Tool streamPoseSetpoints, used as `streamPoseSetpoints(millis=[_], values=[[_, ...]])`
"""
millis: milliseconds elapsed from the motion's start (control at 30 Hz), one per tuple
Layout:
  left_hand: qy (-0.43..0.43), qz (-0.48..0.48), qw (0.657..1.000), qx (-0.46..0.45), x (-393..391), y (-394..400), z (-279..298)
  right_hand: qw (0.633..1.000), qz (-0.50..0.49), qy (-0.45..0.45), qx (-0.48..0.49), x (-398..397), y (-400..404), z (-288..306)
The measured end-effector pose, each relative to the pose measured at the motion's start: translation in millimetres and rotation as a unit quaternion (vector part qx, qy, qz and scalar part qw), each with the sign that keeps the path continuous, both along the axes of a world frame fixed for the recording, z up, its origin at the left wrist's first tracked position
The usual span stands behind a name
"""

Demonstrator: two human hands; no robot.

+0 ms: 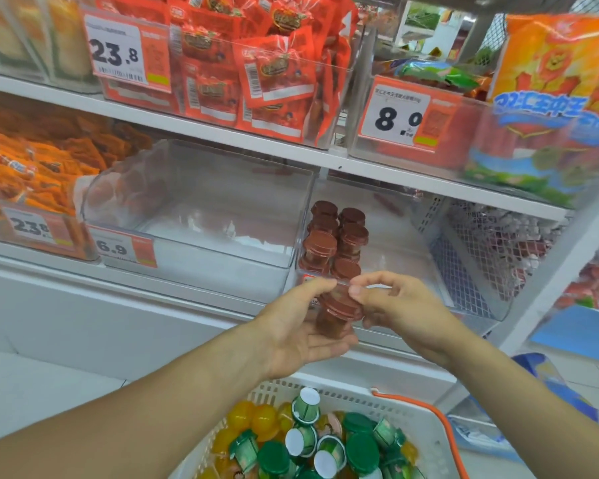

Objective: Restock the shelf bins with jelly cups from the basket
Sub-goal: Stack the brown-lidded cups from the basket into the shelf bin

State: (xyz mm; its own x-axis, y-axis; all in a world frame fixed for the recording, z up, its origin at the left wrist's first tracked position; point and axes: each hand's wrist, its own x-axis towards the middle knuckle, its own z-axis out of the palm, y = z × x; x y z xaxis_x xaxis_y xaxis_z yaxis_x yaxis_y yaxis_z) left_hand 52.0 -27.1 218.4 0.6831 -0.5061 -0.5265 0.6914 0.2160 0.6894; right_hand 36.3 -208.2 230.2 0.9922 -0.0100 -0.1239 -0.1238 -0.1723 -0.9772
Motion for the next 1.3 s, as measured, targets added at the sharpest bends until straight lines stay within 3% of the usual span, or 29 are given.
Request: streamPoseSetpoints(millis=[200, 367, 433, 567, 733, 1300], values=[[-0.036, 0.043, 0.998, -0.041, -3, -6, 4, 0.979, 0.041, -0.118, -0.163, -5, 2, 7], [-0.033, 0.013, 0.999, 0.016, 2, 0, 8, 0.985, -0.087, -0.151, 0.006, 20, -1, 1], [-0.039, -0.013, 0.997, 0.067, 3, 4, 6, 0.978, -0.141, -0.156, -0.012, 39, -12, -1], [-0.059, -0.007, 0.989, 0.133, 4, 7, -2, 0.965, -0.178, -0.132, -0.143, 76, -25, -12], [-0.059, -0.023, 0.988, 0.138, 7, 8, -6, 0.942, -0.159, -0.087, -0.282, 95, -25, -18], [-0.084, -0.096, 0.978, 0.168, 6, 5, -19, 0.917, -0.175, -0.094, -0.346, 85, -18, -19]])
